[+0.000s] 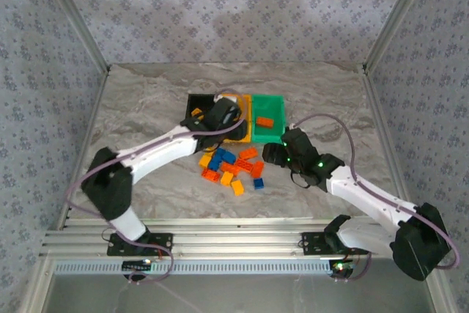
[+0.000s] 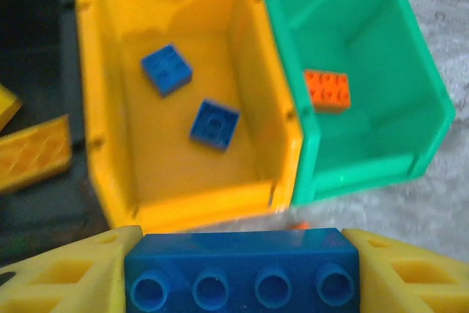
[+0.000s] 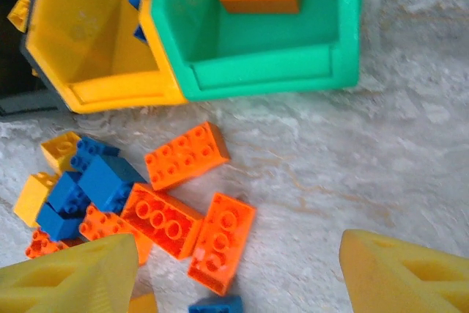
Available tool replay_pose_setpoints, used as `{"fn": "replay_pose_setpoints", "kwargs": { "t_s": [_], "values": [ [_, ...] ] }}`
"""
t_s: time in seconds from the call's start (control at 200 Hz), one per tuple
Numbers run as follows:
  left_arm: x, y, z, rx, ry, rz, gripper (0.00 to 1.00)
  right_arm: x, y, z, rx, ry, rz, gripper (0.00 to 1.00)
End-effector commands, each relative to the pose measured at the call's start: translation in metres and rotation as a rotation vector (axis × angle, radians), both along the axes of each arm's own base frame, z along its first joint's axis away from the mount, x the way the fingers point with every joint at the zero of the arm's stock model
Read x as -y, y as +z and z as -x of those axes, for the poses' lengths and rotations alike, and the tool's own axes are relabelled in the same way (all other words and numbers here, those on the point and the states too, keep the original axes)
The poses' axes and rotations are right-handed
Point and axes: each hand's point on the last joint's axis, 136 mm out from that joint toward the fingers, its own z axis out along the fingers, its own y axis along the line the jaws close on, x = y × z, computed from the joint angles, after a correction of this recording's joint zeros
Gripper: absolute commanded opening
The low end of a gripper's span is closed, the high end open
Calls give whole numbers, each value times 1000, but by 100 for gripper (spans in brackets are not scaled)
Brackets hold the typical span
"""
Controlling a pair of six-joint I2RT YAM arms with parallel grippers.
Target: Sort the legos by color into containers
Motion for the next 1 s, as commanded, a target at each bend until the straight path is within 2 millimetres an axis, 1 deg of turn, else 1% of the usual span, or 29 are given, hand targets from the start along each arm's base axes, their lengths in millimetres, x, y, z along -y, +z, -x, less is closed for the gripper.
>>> {"fn": "replay_pose_setpoints", "kwargs": {
  "t_s": [0.0, 0.05, 0.12, 0.24, 0.27, 0.295, 0.34, 0.425, 0.53, 0.59, 0.65, 0.66, 0.67, 0.72, 0.76, 0.785, 0.885, 0.895, 0.975, 0.994],
  "values": [
    [8, -3, -34, 31, 13, -36, 54, 14, -11, 13, -35, -35, 9, 75],
    [10, -9, -47, 29, 35, -36, 54, 17, -14, 17, -39, -39, 4, 75],
    [13, -16, -60, 22, 57, -31, 54, 18, -17, 21, -47, -34, 1, 75],
    [21, -27, -70, 6, 71, -33, 57, 18, -20, 26, -60, -17, -1, 75],
    [22, -29, -71, 3, 73, -32, 58, 18, -20, 28, -62, -12, -4, 75],
    [23, -30, -72, 0, 75, -30, 62, 16, -20, 28, -64, -5, -8, 75],
    [25, -29, -73, -1, 77, -22, 71, 14, -19, 29, -69, 11, -15, 76],
    [28, -21, -72, 9, 73, -6, 82, 9, -18, 32, -80, 41, -26, 77],
    [31, -1, -66, 33, 57, 21, 89, 1, -21, 35, -103, 77, -40, 78],
    [34, 17, -58, 54, 37, 53, 92, -4, -25, 37, -115, 102, -37, 78],
    [37, 37, -44, 80, 10, 93, 94, -11, -29, 39, -128, 129, -27, 78],
    [38, 42, -41, 87, 6, 104, 95, -12, -29, 39, -128, 132, -27, 78],
    [38, 43, -38, 88, 1, 106, 95, -14, -30, 39, -130, 136, -26, 78],
    [38, 60, -21, 111, -25, 135, 99, -20, -35, 41, -139, 159, -11, 78],
    [36, 68, -7, 120, -44, 145, 99, -26, -39, 42, -148, 176, 5, 78],
    [35, 76, 3, 131, -55, 158, 99, -30, -42, 44, -153, 187, 16, 78],
    [20, 82, 42, 144, -79, 181, 99, -41, -56, 46, -174, 212, 82, 76],
    [18, 78, 46, 139, -80, 177, 99, -42, -57, 47, -176, 214, 89, 76],
    [-3, 71, 69, 133, -65, 180, 100, -47, -65, 46, -179, 218, 133, 74],
    [-9, 66, 75, 126, -59, 174, 99, -49, -67, 46, -182, 222, 140, 74]
  ]
}}
